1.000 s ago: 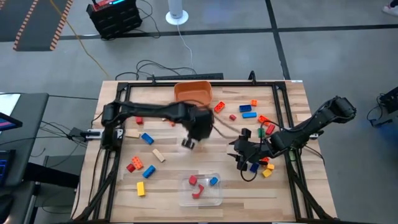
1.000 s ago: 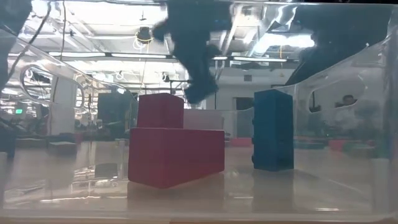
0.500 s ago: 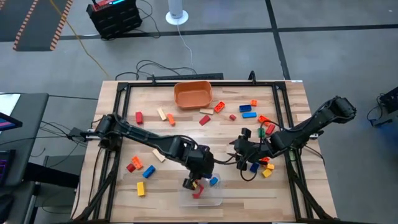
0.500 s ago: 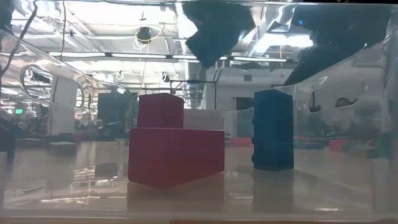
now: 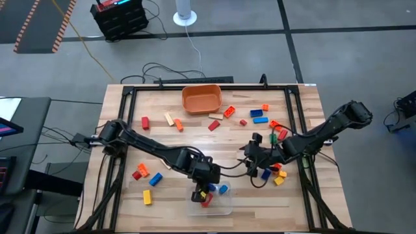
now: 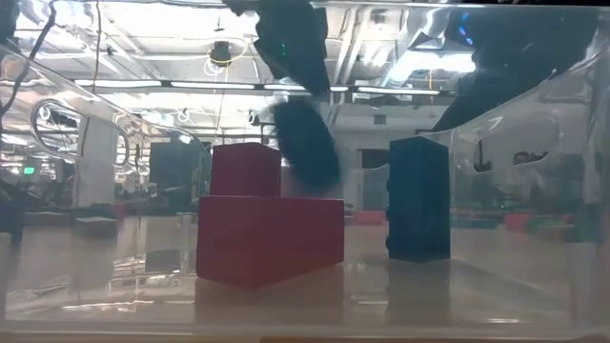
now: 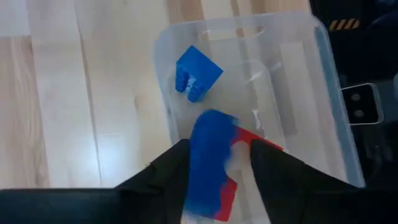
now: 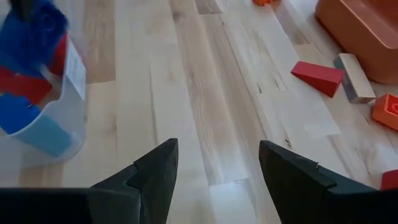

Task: Sort blocks by size
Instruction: Put the large blue game piece into the transparent bin, then put the large yellow wooden block into the transparent bin

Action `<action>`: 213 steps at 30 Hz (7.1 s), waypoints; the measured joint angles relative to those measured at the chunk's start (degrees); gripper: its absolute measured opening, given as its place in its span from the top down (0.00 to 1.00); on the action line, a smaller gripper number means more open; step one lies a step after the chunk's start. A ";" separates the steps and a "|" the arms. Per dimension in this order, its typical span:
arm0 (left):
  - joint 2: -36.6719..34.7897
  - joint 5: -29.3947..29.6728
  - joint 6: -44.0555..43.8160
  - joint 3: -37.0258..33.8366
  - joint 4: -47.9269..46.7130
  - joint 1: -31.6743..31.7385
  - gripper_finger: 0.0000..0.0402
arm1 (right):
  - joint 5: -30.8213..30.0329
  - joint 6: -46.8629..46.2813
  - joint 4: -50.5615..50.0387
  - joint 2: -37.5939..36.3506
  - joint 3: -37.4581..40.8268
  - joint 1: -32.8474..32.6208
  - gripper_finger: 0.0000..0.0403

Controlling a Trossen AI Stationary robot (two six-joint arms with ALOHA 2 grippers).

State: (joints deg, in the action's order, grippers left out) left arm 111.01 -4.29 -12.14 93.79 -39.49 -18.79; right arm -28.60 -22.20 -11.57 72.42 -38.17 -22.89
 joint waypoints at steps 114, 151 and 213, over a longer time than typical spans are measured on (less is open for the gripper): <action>-19.27 7.56 -30.53 -17.11 -1.91 -4.96 0.77 | 0.11 5.14 1.31 0.00 0.02 1.59 0.37; -11.05 3.19 -49.64 -4.91 -39.30 -20.29 0.44 | -0.33 8.58 1.56 -0.02 0.02 2.58 0.37; 4.05 15.94 11.20 -11.40 -40.13 -34.20 0.69 | 3.67 8.07 4.24 -0.02 0.02 0.77 0.37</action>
State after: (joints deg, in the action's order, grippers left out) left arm 115.06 11.65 -0.95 82.39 -79.62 -52.99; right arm -24.93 -14.13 -7.33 72.40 -38.15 -22.13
